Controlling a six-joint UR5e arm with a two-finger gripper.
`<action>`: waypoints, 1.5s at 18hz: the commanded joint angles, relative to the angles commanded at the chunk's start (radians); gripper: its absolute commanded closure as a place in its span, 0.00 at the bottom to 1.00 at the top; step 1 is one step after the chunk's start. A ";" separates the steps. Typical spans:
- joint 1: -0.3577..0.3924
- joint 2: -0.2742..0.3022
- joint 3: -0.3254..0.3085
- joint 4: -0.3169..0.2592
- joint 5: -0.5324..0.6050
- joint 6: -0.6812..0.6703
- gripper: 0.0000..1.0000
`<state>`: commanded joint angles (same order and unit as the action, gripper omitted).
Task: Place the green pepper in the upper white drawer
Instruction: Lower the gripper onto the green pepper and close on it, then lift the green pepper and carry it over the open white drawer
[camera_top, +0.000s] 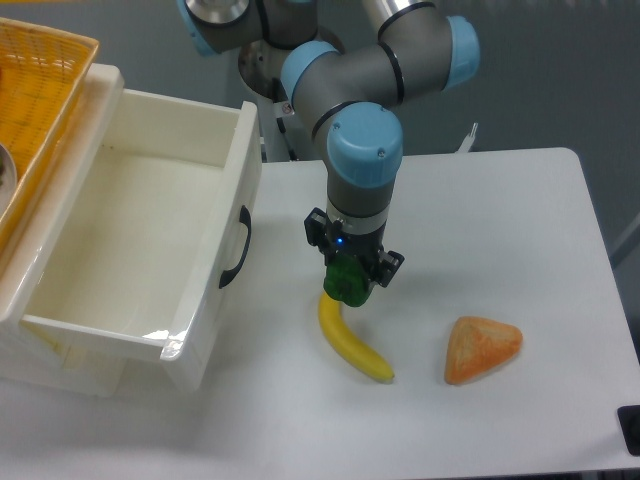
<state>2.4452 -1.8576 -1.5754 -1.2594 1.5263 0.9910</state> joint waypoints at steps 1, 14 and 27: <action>-0.002 0.000 -0.002 0.002 0.002 -0.002 0.62; 0.041 0.063 0.021 -0.089 -0.015 -0.008 0.63; 0.041 0.224 0.058 -0.195 -0.189 -0.175 0.62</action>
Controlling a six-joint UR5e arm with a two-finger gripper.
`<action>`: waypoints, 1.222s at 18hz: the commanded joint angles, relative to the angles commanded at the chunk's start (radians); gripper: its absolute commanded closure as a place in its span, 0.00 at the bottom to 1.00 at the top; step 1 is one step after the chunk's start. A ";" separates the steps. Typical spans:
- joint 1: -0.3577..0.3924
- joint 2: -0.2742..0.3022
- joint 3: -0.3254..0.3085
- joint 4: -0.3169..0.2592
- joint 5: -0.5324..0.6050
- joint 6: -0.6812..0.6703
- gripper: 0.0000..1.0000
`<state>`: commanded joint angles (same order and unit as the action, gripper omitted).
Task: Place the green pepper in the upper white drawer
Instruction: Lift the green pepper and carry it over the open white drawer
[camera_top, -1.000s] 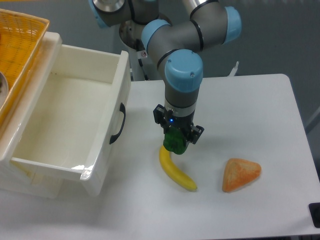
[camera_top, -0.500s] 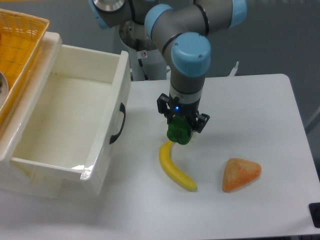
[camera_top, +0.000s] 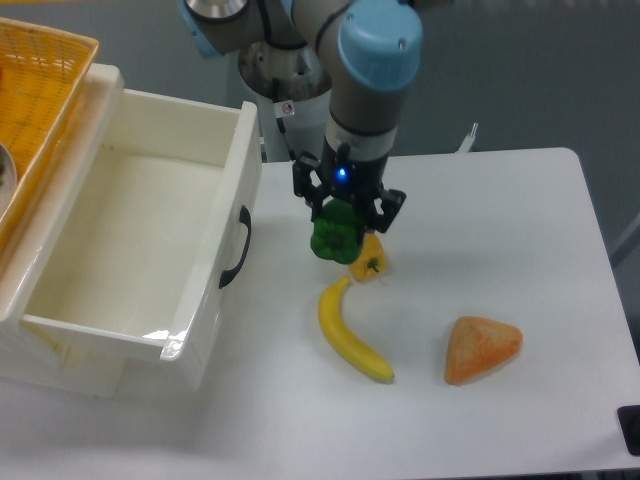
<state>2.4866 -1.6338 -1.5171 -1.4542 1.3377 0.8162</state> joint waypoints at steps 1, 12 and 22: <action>0.000 0.014 0.000 -0.006 -0.011 -0.012 0.62; -0.026 0.097 0.000 -0.058 -0.172 -0.149 0.62; -0.138 0.092 -0.015 -0.060 -0.164 -0.189 0.62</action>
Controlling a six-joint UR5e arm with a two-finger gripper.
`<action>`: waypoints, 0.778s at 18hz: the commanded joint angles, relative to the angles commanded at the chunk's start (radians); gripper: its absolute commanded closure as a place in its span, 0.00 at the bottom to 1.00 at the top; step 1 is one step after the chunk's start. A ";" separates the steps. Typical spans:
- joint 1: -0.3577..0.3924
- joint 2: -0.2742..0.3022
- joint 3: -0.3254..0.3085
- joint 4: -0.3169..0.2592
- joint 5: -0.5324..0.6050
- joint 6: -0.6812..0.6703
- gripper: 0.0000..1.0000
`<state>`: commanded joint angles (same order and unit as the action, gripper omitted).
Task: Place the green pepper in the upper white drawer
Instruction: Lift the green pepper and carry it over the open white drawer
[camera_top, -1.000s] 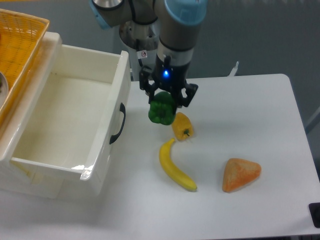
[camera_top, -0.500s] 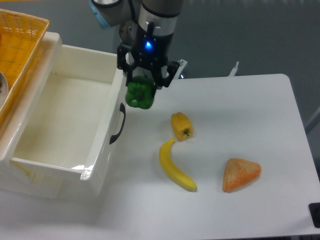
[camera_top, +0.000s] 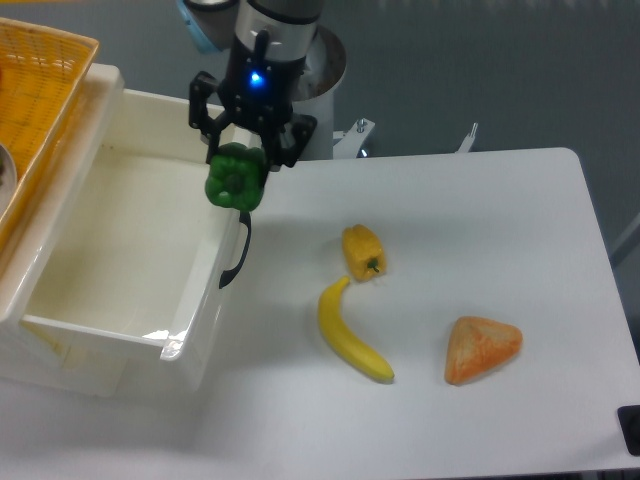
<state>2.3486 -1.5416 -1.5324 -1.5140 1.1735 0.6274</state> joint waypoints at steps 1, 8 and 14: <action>-0.008 -0.003 -0.002 -0.005 0.000 0.000 0.62; -0.064 -0.012 -0.009 -0.017 0.002 -0.002 0.62; -0.101 -0.032 -0.037 -0.014 0.002 -0.003 0.61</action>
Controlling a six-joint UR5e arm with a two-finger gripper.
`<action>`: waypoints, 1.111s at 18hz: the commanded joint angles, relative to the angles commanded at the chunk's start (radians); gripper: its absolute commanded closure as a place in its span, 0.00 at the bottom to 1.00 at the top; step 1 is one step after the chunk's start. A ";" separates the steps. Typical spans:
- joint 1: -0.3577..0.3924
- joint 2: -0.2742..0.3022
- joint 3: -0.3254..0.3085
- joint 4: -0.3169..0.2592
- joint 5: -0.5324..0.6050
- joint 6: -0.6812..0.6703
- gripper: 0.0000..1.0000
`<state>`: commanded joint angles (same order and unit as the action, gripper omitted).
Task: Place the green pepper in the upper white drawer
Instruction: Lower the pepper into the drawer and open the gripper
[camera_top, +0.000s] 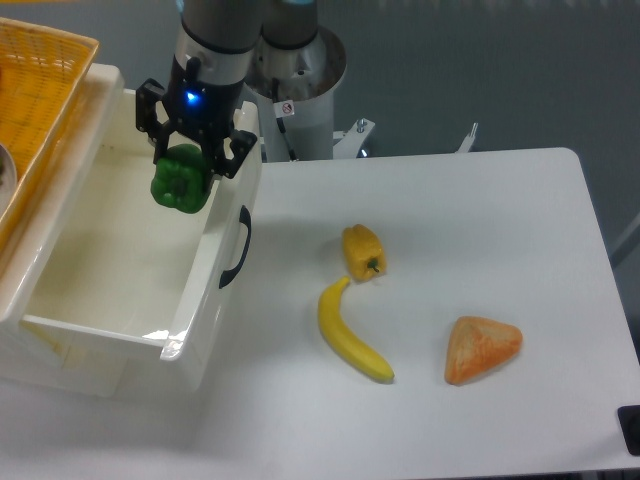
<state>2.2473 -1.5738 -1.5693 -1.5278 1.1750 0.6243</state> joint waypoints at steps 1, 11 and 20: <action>-0.005 -0.003 0.000 0.000 -0.002 -0.002 0.61; -0.058 -0.054 0.000 0.000 0.000 -0.014 0.53; -0.072 -0.068 0.000 0.008 0.000 -0.009 0.21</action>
<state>2.1752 -1.6413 -1.5693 -1.5202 1.1750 0.6151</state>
